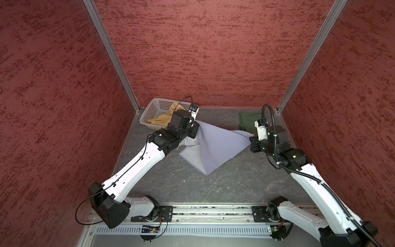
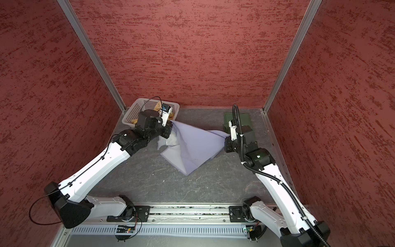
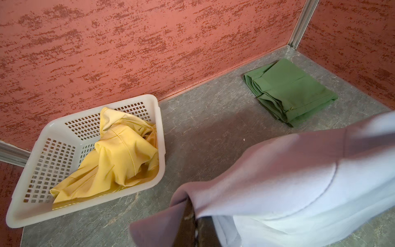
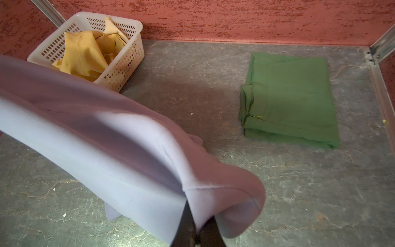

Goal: Fold and stack skirts
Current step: Flatten out the skirt at the center of the table.

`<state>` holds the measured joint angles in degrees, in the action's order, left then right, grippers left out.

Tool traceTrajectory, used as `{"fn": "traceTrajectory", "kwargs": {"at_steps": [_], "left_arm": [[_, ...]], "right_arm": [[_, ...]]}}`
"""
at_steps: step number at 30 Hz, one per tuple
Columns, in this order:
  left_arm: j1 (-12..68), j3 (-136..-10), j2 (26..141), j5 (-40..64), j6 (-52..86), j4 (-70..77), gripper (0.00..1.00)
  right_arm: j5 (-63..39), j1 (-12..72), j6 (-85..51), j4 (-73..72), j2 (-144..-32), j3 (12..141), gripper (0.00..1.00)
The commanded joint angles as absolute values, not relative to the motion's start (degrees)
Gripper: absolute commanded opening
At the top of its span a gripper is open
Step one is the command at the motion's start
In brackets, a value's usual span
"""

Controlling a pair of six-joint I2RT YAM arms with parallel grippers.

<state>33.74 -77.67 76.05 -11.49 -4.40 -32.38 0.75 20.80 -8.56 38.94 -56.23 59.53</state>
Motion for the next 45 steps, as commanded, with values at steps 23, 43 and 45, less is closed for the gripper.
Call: {"fn": "traceTrajectory", "kwargs": {"at_steps": [23,43,45], "left_arm": [[31.4,-79.5,104.7,-13.4,-2.8,-26.7,0.6],[44.8,-60.5,90.0,-10.5,-19.4,-26.4,0.88],[45.5,-59.3,90.6,-9.4,-21.9,-25.3,0.88]], "right_arm": [[-2.4,19.3,-8.8,26.4,-93.0,66.0,0.0],[-5.6,16.8,-7.5,23.4,-97.9,66.4,0.31],[-5.7,16.7,-7.3,23.4,-97.6,66.4,0.39]]}}
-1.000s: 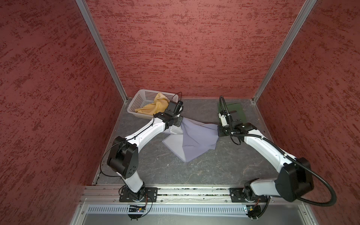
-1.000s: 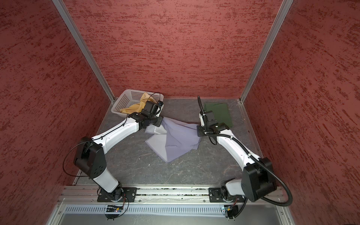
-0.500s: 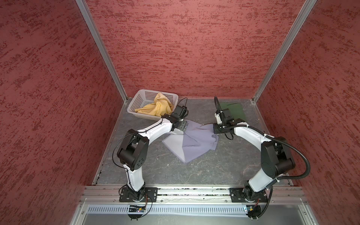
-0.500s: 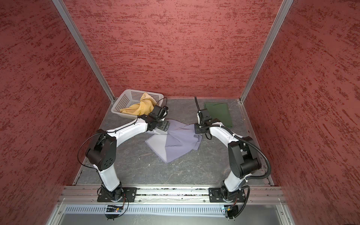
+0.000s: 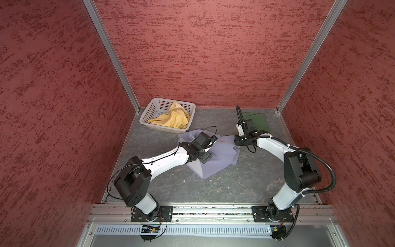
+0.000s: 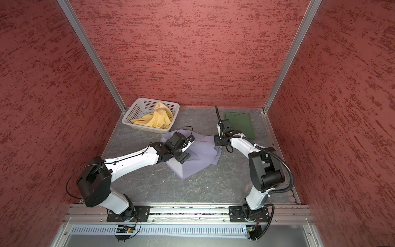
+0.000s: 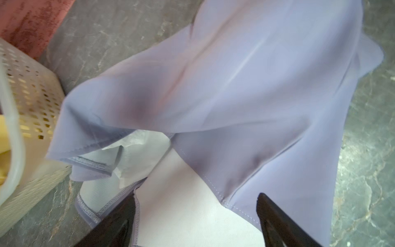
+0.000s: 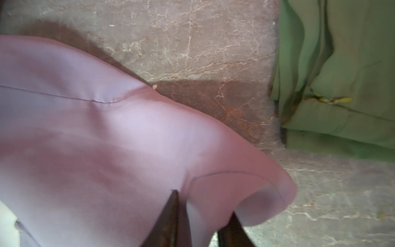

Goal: Fold and stack skirts
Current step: Flatten out the skirt at the center of the table.

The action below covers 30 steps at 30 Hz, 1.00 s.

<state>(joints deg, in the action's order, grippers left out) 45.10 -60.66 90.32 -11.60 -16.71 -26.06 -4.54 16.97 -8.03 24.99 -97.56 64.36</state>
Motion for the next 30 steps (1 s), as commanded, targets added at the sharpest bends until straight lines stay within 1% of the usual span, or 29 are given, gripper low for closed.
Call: {"fn": "traceTrajectory", "kwargs": {"at_steps": [1,5,8,13,18,22,24,25,27,29,30], "left_arm": [[46.1,-58.5,90.8,-9.6,-23.3,-24.3,0.87],[48.2,-56.0,91.3,-8.9,-28.0,-19.9,0.87],[48.8,-56.0,91.9,-6.9,-28.8,-19.2,0.87],[49.6,-56.2,93.8,-5.7,-30.5,-18.9,0.85],[49.6,-56.8,96.8,-7.0,-31.0,-16.4,0.82],[49.7,-58.9,100.4,-6.3,-31.2,-16.0,0.78],[49.7,-60.0,102.3,-6.7,-31.2,-16.2,0.74],[49.7,-60.6,103.3,-7.0,-31.2,-16.1,0.7],[49.7,-61.3,104.8,-8.2,-31.1,-15.8,0.59],[49.6,-61.9,105.9,-9.4,-30.9,-15.6,0.43],[49.6,-62.0,106.1,-9.7,-30.9,-15.6,0.37]], "right_arm": [[-5.5,16.7,-7.1,23.4,-97.4,66.5,0.42],[-4.6,16.7,-6.3,23.4,-95.6,66.0,0.54],[-2.2,16.4,-5.7,23.2,-93.6,65.0,0.59],[-0.3,15.0,-5.1,23.0,-90.7,63.4,0.62],[-0.4,13.9,-4.6,22.8,-89.0,62.2,0.62],[-0.7,13.5,-4.4,22.6,-88.5,61.7,0.62],[-0.7,13.4,-4.3,22.7,-88.6,61.6,0.63],[-0.8,13.3,-4.3,22.7,-88.7,61.5,0.63],[-0.7,13.2,-4.1,22.8,-88.6,61.4,0.63],[-0.6,13.1,-3.9,22.9,-88.5,61.3,0.62],[-0.5,13.0,-3.8,22.8,-88.4,61.2,0.62]]}}
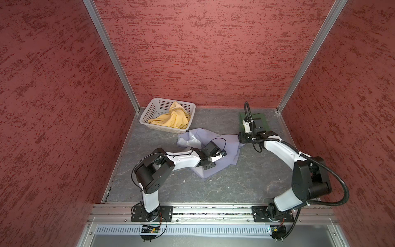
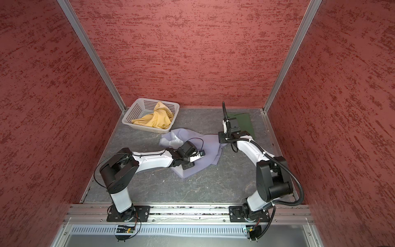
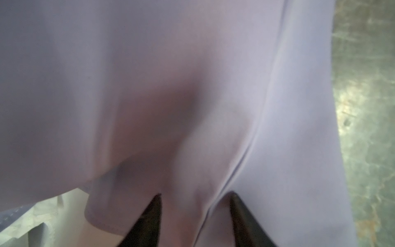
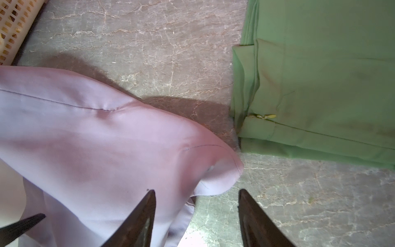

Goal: Fold and stack skirts
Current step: Flatten out the skirt at the center of the table.

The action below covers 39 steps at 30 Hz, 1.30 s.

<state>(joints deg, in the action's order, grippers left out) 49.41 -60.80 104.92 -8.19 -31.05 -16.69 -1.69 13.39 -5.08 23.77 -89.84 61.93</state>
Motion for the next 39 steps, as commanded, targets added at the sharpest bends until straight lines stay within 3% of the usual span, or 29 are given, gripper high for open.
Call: {"fn": "traceTrajectory", "kwargs": {"at_steps": [1,5,6,12,26,39], "left_arm": [[49.6,-62.1,106.2,-10.0,-30.9,-15.6,0.3],[49.6,-62.1,105.7,-11.0,-30.8,-15.5,0.03],[49.6,-62.1,105.6,-11.3,-30.8,-15.4,0.0],[49.6,-62.9,103.2,-15.2,-30.8,-16.7,0.0],[43.9,-73.9,85.9,-24.4,-32.4,-19.1,0.0],[43.0,-82.0,85.6,-32.2,-38.2,-17.5,0.0]], "right_arm": [[-0.4,13.1,-3.7,22.6,-88.3,61.1,0.63],[-0.5,12.9,-2.9,22.4,-88.2,60.9,0.62],[-0.5,12.9,-2.8,22.3,-88.2,61.0,0.62],[-0.3,12.8,-1.5,20.7,-87.4,60.1,0.62],[-6.7,12.5,7.7,6.0,-78.0,51.4,0.63],[-25.7,12.4,23.0,5.1,-75.8,48.5,0.55]]}}
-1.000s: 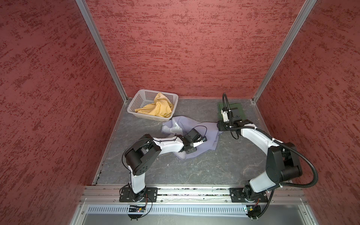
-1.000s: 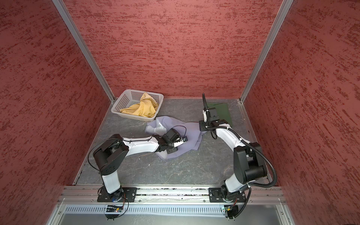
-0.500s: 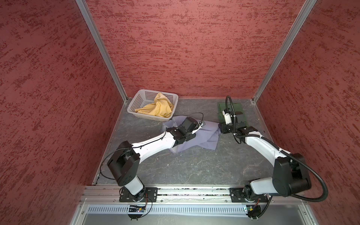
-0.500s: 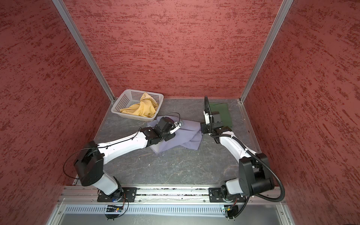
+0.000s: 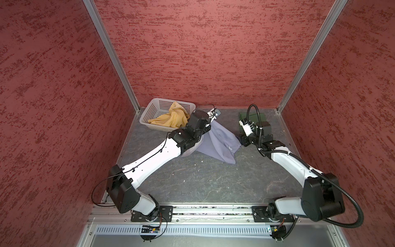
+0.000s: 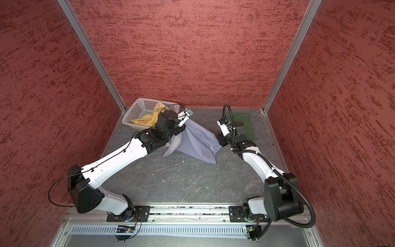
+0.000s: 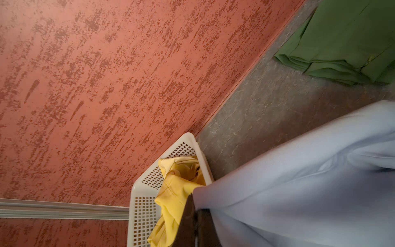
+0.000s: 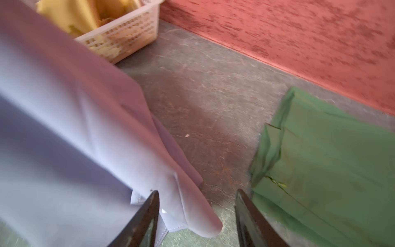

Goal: Fold and stack skirts
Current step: Flatten out the skirt at the center of the table.

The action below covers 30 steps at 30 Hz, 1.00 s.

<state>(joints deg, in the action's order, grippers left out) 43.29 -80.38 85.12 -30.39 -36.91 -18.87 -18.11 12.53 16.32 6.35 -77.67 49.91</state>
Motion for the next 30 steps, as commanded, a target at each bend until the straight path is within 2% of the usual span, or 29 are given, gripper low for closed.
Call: {"fn": "traceTrajectory", "kwargs": {"at_steps": [1,8,19,30], "left_arm": [[43.0,-82.2,85.6,-32.0,-38.3,-17.4,0.0],[43.0,-82.0,87.9,-32.0,-38.6,-18.4,0.0],[42.8,-79.4,92.1,-34.6,-36.3,-19.4,0.0],[42.4,-78.7,91.8,-33.3,-36.0,-18.7,0.0]], "right_arm": [[-27.3,12.5,23.4,4.3,-75.3,47.7,0.54],[-31.3,13.2,24.7,2.4,-74.4,44.8,0.49],[-26.0,16.1,24.7,2.8,-80.3,45.8,0.4],[-17.0,18.2,24.9,4.0,-90.5,49.4,0.39]]}}
